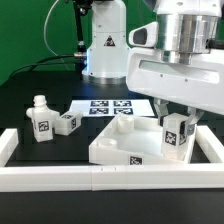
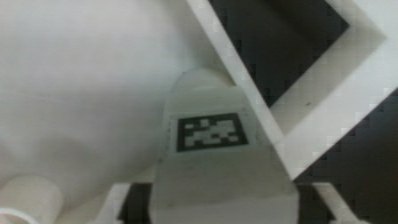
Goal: Assemble one leg
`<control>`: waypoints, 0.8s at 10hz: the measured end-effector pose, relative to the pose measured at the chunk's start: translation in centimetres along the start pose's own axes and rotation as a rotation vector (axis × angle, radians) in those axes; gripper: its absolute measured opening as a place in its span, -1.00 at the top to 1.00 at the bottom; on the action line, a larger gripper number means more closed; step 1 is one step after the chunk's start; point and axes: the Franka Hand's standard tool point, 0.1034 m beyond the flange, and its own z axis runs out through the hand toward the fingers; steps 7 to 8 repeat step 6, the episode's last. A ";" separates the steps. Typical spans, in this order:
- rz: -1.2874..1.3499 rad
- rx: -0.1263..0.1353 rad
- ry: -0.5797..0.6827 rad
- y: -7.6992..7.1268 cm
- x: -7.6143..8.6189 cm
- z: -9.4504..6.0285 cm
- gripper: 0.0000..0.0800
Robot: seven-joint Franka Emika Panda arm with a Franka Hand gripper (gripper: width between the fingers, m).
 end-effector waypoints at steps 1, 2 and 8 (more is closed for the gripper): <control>-0.006 0.005 0.000 -0.2 -0.2 -0.2 0.26; -0.025 0.021 0.001 -0.9 -0.5 -1.1 -0.10; -0.067 0.054 0.000 -2.1 -0.3 -4.0 -0.59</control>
Offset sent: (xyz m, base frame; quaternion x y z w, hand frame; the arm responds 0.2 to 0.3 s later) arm 0.0012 0.0096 0.0516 0.0107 -0.0300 -0.0409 0.9987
